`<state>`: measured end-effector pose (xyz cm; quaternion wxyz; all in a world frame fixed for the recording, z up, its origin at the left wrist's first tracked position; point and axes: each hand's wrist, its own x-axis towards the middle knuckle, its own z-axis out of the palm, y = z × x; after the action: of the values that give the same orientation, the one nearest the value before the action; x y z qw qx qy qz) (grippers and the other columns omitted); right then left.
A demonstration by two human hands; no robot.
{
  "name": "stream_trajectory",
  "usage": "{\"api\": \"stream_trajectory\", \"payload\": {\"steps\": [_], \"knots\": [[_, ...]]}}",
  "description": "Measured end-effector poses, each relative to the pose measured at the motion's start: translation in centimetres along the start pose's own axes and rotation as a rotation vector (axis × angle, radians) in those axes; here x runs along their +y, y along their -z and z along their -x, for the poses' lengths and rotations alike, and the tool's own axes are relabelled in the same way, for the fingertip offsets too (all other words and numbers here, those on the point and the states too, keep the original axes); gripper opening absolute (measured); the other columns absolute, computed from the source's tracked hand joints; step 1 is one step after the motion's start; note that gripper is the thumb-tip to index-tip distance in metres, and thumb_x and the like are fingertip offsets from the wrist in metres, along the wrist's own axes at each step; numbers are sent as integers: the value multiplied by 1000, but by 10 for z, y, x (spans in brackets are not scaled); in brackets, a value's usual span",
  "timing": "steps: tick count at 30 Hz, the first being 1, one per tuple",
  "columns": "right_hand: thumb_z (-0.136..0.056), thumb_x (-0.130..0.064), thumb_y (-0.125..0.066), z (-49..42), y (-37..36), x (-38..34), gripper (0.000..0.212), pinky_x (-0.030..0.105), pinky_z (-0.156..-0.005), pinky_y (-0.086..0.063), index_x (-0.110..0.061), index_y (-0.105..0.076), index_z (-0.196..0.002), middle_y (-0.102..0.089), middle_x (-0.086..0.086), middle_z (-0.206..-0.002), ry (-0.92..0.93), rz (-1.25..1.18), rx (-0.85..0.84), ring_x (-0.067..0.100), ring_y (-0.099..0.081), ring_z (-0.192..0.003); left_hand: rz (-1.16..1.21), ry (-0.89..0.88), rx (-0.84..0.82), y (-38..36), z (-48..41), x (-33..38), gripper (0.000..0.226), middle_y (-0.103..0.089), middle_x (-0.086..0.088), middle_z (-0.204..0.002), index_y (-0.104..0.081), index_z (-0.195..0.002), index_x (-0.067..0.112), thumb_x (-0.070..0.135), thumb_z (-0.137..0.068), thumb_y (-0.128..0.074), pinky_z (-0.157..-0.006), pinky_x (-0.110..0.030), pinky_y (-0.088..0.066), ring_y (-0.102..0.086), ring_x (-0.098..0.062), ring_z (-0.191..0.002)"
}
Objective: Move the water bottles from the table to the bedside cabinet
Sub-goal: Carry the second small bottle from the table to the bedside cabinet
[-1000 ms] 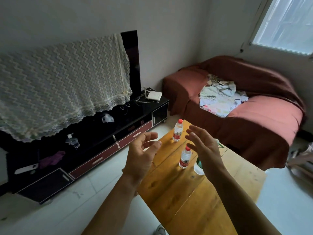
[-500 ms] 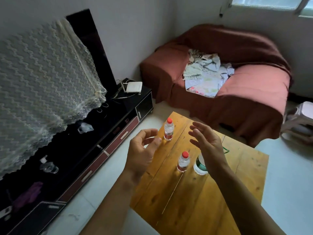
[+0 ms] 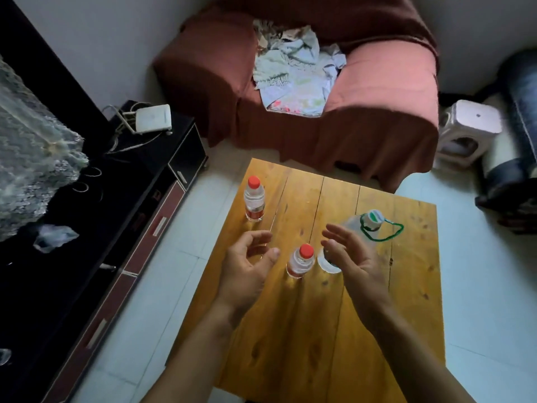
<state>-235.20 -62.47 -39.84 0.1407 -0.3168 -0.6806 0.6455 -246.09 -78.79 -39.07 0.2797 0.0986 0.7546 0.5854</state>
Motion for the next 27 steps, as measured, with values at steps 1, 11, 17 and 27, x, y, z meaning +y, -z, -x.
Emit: {"api": "stream_trajectory", "payload": {"steps": [1,11,17,27], "knots": [[-94,-32,-59,-1,-1,9,44,16,-92,-56,-23,-57,-137,-64,-7,-133,-10,-1,6,9,-62,-123,-4,1,-20,-2,-7,-9,27,-65,16,-116,-61,-119,33,28,-93,-66,-87,-24,-55,-61,-5,-110],[-87,-35,-68,-8,-16,103,42,38,-106,-54,-38,-60,-128,-65,-15,-131,-116,22,44,3,-60,-124,-93,21,-179,-34,-58,-98,36,-63,15,-120,-60,-124,29,25,-90,-70,-79,-14,-52,-60,-2,-111],[-87,-20,-77,-25,-26,146,57,43,-110,-51,-36,-54,-137,-59,-14,-141,-156,71,91,5,-54,-133,-156,-1,-270,-56,-83,-129,54,-58,19,-124,-52,-136,32,24,-87,-74,-80,-13,-54,-57,-2,-114],[-85,-15,-80,-51,-33,171,61,38,-101,-57,-32,-56,-139,-65,-11,-134,-177,139,104,11,-59,-129,-272,-63,-293,-73,-103,-154,65,-57,14,-136,-48,-138,36,21,-82,-80,-98,-27,-54,-54,-5,-125]]}}
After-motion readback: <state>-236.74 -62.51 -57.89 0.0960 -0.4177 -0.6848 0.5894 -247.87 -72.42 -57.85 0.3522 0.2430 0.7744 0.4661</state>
